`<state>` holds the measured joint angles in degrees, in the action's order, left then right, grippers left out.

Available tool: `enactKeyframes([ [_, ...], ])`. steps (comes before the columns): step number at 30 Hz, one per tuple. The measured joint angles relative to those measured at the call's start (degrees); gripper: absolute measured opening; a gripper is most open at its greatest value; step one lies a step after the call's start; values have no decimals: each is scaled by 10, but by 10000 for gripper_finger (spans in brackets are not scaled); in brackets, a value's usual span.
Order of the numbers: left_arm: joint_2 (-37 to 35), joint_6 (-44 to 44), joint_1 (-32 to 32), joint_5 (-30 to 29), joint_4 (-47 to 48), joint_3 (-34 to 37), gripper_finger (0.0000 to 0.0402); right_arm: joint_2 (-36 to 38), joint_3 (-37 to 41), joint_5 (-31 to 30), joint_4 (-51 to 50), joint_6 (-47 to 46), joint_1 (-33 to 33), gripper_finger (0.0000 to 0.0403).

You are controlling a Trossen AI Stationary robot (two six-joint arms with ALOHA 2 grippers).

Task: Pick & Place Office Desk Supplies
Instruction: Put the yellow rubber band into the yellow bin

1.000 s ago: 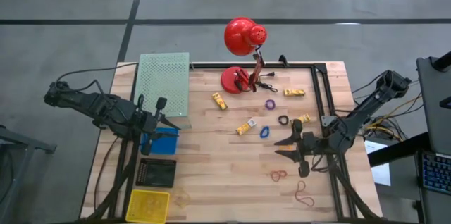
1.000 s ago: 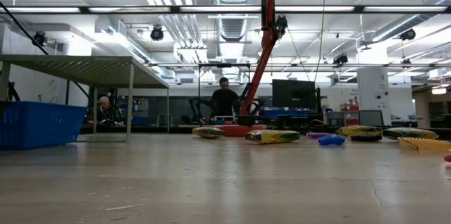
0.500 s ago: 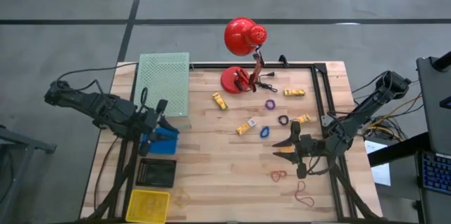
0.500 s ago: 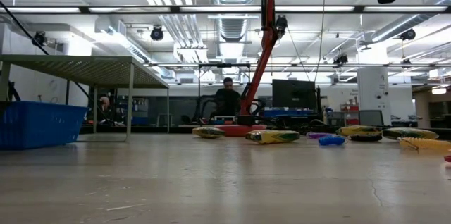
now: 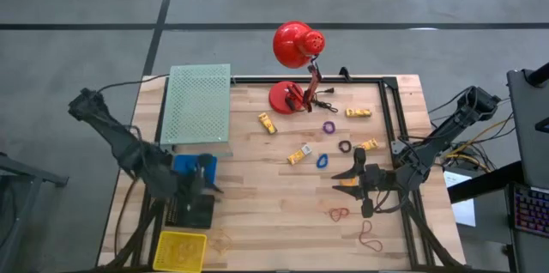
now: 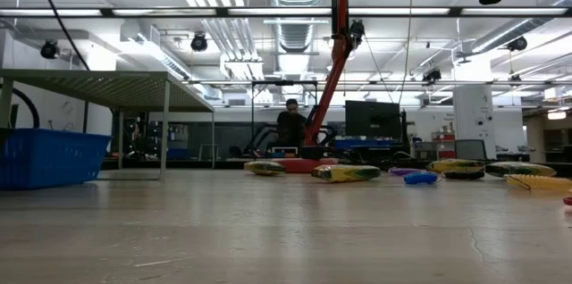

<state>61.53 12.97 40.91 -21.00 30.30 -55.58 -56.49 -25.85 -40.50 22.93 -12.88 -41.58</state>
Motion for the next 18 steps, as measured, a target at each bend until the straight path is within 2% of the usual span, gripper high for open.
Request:
enactKeyframes([
  [4,59,81,34,1,8,-9,97,0,0,0,0,0,0,116],
  [11,133,283,55,17,60,-7,97,0,0,0,0,0,0,116],
  [18,198,362,57,39,63,-7,97,0,0,0,0,0,0,116],
])
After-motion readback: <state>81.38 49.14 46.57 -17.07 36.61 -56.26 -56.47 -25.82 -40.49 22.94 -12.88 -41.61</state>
